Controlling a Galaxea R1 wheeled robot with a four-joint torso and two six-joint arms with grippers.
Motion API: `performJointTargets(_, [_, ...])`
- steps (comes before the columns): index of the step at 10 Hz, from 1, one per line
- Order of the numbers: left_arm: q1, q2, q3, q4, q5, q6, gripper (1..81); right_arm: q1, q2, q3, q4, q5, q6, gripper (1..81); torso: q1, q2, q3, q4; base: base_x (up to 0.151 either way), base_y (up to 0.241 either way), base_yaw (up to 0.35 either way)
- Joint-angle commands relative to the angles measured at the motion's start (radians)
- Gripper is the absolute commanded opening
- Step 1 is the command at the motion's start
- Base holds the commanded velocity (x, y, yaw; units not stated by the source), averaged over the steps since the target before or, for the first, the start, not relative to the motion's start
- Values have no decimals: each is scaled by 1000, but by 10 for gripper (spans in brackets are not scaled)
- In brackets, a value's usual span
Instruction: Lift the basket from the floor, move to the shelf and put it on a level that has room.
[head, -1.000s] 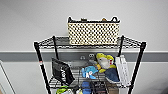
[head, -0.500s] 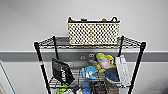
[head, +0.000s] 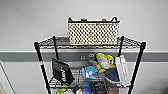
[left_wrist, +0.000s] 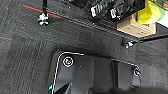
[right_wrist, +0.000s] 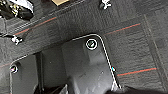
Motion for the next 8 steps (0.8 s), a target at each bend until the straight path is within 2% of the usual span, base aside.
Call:
performJointTargets(1, [-34,59,-69,61,21,4,811,26,48,-94,-7,16,-23,811,0,0,0,0,0,0,0])
performJointTargets(3, [0,108,-127,90,-5,2,811,-7,98,-149,-18,41,-45,811,0,0,0,0,0,0,0])
performJointTargets(8, [69,259,-306,151,-12,2,811,-66,160,-184,-21,100,-45,811,-1,-1,1,0,0,0,0])
